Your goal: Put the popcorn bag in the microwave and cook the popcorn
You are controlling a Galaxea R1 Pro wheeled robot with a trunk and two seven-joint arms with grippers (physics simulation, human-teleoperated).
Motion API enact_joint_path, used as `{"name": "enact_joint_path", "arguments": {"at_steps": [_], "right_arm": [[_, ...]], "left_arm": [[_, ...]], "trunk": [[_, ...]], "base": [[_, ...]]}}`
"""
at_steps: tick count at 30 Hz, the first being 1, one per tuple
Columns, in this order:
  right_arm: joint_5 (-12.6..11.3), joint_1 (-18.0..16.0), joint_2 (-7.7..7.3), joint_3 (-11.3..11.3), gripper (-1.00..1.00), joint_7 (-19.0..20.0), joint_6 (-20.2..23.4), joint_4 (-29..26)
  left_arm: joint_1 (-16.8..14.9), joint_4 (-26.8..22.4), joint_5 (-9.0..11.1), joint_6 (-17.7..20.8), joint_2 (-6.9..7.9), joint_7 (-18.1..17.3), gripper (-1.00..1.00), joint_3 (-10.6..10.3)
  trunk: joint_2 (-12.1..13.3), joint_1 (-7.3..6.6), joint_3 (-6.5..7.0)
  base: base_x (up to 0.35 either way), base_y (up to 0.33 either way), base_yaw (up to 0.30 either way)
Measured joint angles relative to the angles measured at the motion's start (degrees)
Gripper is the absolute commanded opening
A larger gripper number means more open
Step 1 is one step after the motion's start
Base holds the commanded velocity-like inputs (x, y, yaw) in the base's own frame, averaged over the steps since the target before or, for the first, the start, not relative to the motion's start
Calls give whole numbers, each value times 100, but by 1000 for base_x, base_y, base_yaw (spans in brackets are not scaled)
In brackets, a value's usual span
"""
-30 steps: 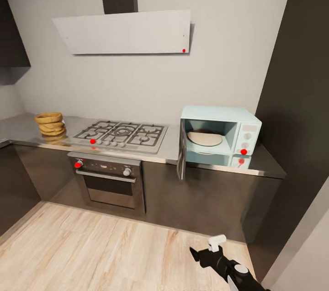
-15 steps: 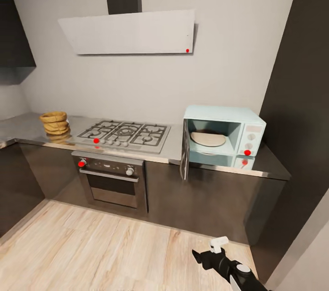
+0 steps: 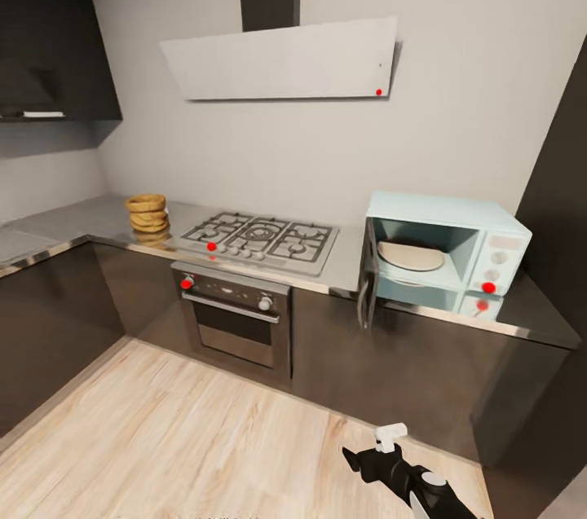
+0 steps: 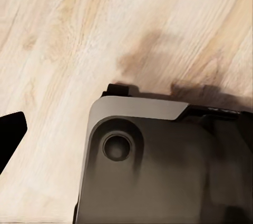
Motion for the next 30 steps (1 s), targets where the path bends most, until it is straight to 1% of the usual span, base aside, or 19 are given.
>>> {"name": "enact_joint_path", "arguments": {"at_steps": [2, 10, 15, 19, 26, 30], "right_arm": [[0, 0, 5, 7, 100, 0, -9, 0], [42, 64, 66, 62, 100, -27, -39, 99], [41, 96, 78, 72, 100, -14, -37, 121], [40, 98, 82, 77, 100, -1, -21, 239], [32, 98, 87, 79, 100, 54, -14, 324], [26, 99, 99, 74, 100, 49, -23, 336]], "left_arm": [[0, 0, -4, 0, 0, 0, 100, -2], [-1, 1, 26, 0, -1, -24, 100, 12], [-6, 1, 33, 6, 2, -17, 100, 10], [-55, -1, 29, 23, 58, -66, 100, 41], [-63, 0, 18, 27, 41, -82, 100, 29], [-63, 1, 14, 27, 41, -86, 100, 24]], "trunk": [[80, -44, 36], [82, -45, 36], [281, -154, 126], [442, -242, 198], [723, -396, 324], [883, -485, 396]], "base": [[0, 0, 282], [0, 0, 282], [0, 0, 282], [0, 0, 282], [0, 0, 279], [149, 1, 98]]}}
